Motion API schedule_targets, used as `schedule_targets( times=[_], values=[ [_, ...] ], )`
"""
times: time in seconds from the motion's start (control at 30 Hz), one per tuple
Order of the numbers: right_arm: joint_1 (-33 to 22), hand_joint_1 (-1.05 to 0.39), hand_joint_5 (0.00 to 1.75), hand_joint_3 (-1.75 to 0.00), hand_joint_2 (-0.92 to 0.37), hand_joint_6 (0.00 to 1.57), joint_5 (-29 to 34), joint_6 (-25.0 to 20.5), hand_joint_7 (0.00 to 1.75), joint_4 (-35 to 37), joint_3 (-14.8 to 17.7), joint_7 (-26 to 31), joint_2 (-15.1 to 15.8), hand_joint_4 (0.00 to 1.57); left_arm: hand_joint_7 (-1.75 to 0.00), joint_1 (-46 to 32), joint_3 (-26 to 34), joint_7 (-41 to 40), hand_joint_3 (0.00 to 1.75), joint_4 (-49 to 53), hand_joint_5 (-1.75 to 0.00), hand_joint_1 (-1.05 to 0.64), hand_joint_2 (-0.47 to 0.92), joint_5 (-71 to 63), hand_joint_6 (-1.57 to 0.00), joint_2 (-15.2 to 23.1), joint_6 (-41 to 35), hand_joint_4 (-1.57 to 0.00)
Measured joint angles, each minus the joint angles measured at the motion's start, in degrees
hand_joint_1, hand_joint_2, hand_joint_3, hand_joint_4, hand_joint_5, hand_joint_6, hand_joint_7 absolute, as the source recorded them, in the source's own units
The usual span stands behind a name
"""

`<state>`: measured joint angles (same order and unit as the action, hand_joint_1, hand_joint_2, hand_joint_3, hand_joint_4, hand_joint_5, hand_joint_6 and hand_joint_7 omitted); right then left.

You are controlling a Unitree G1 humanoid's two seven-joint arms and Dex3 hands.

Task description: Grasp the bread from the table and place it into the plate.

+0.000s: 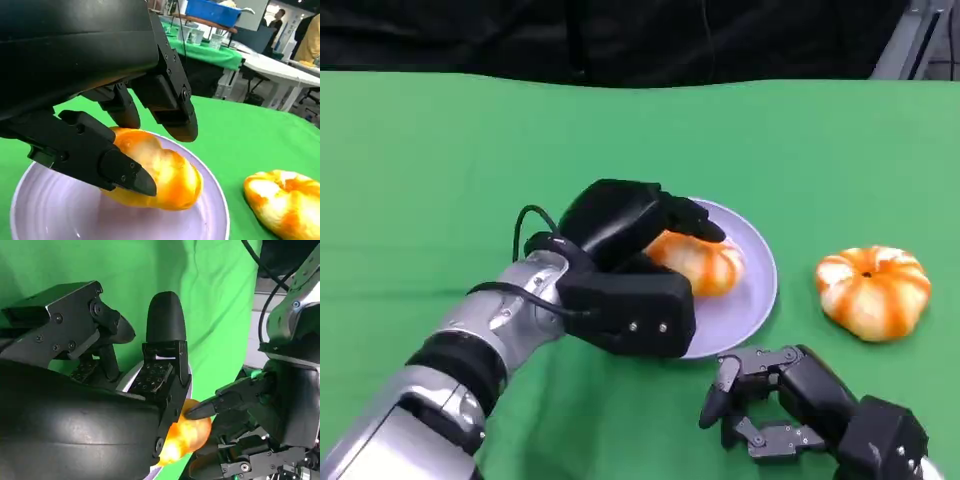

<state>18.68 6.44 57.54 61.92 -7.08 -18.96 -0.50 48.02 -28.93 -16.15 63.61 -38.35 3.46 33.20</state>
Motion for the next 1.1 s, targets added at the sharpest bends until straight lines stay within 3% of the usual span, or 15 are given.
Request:
schedule_targets(
  times=[0.2, 0.27, 0.37, 0.8, 1.1],
  values=[
    [0.00, 0.21, 1.36, -0.89, -0.65, 1.00, -0.43, 0.00, 1.00, 0.07, 0.04, -0.54, -0.09, 0.99, 0.00, 0.07, 0.02, 0.00, 0.00, 0.63, -0.28, -0.13, 0.84, 0.01, -0.97, 0.01, -0.12, -0.92],
    [0.00, 0.22, 1.36, -0.89, -0.65, 1.00, -0.39, 0.00, 1.00, 0.07, 0.04, -0.42, -0.08, 0.99, 0.00, 0.07, 0.01, 0.00, 0.01, 0.69, -0.10, -0.25, 0.89, -0.01, -0.88, 0.01, -0.50, -0.88],
    [0.00, 0.23, 1.36, -0.89, -0.65, 1.00, -0.22, -0.01, 0.99, 0.05, -0.03, 0.04, -0.07, 0.99, 0.00, 0.13, -0.31, -0.01, 0.09, 0.66, -0.02, -0.42, 0.92, -0.39, -0.78, 0.07, -2.06, -0.81],
    [0.00, 0.23, 1.36, -0.88, -0.66, 1.00, 0.66, 0.01, 0.98, -0.07, -0.14, 0.99, 0.08, 0.98, 0.00, 1.06, -3.40, 1.91, 0.64, -1.16, 0.00, -0.91, 0.92, -2.93, -0.52, 0.69, -7.00, -0.55],
    [0.00, 0.22, 1.37, -0.90, -0.67, 1.00, 0.07, -0.60, 1.00, -0.26, -0.04, -0.17, -0.07, 0.98, 0.00, 0.83, -3.62, 3.09, 0.76, -4.63, 0.00, -0.97, 0.92, -2.83, -0.45, 2.17, -8.19, -0.55]
  ],
)
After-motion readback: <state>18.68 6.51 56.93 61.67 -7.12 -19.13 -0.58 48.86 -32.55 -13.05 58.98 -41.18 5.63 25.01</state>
